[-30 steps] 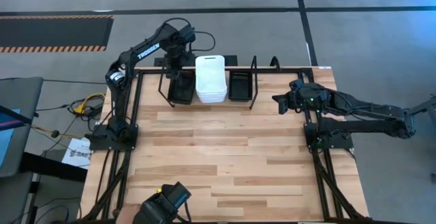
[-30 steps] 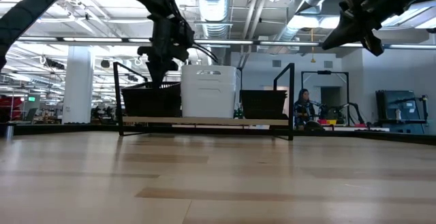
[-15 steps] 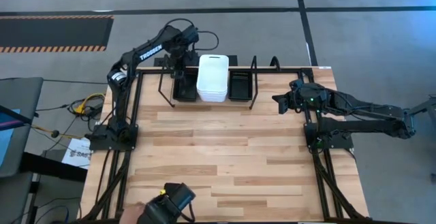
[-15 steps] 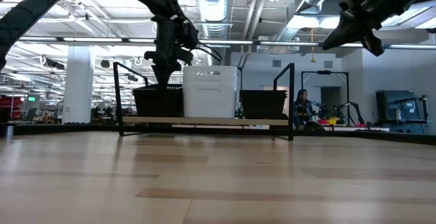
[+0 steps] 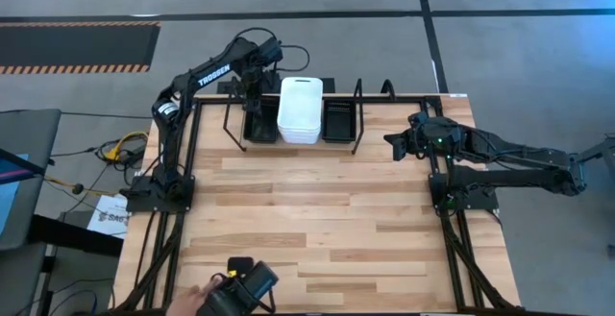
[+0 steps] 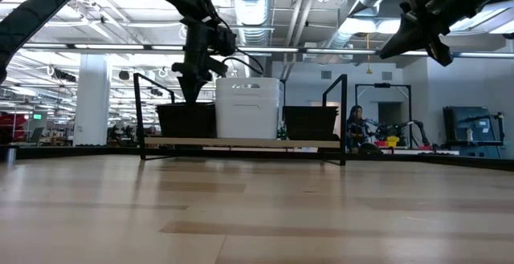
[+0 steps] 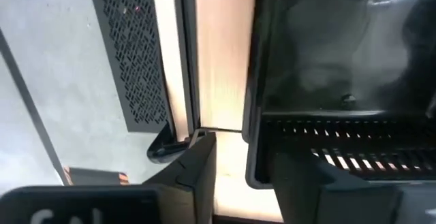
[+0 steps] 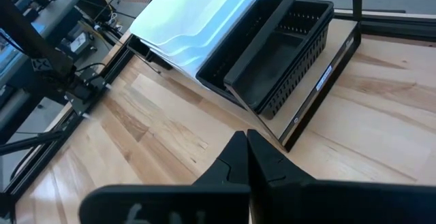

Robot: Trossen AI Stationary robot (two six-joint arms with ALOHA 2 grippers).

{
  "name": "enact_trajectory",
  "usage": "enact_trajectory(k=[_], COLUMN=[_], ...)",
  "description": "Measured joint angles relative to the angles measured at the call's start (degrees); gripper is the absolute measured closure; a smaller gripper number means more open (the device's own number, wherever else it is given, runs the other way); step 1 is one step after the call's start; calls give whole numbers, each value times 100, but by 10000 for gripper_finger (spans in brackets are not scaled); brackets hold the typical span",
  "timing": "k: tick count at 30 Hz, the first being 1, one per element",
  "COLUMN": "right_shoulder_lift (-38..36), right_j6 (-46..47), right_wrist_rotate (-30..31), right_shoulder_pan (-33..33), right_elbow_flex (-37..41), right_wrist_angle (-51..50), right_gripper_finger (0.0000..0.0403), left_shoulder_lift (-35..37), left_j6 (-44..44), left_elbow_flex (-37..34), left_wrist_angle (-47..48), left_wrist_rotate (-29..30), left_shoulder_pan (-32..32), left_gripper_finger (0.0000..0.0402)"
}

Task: Stack baskets on shelf by color
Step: Stack the black bin on top of the left black bin on the shelf

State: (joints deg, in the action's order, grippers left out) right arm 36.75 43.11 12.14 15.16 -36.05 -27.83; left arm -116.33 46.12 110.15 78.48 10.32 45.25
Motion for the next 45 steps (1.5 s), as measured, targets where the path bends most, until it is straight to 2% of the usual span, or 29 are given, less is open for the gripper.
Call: enact_trajectory(k=[6, 12, 16, 20, 23, 27, 38, 41, 45], right_shoulder_lift=[-2, -1, 0, -1, 0, 0, 0, -2, -2], right_j6=[-2, -2, -2, 0, 0, -2, -157, -161, -310], right_wrist_rotate=[-4, -10, -19, -17, -17, -17, -19, -19, -21], right_shoulder_pan=[-2, -60, -165, -255, -291, -291, -291, -291, -293], right_elbow_flex=[0, 0, 0, 0, 0, 0, 0, 0, 0], right_wrist_angle=[0, 0, 0, 0, 0, 0, -26, -37, -59], right_gripper_finger=[400, 400, 400, 400, 400, 400, 400, 400, 400], left_shoulder_lift=[4, 9, 11, 25, 215, 334, 442, 442, 442], left_j6=[-530, -880, -1251, -1696, -1937, -2300, -2390, -2390, -2451], left_elbow_flex=[259, 1161, 1930, 2502, 2348, 2343, 2341, 2339, 2339], left_wrist_angle=[136, 480, 762, 1059, 1147, 1160, 1156, 1156, 1156], left_wrist_rotate=[23, -2, -322, -1003, -1461, -1735, -1754, -1653, -973], left_shoulder_pan=[0, 0, 0, -2, -19, -93, -718, -926, -1178], left_gripper_finger=[267, 266, 266, 266, 266, 266, 266, 268, 294])
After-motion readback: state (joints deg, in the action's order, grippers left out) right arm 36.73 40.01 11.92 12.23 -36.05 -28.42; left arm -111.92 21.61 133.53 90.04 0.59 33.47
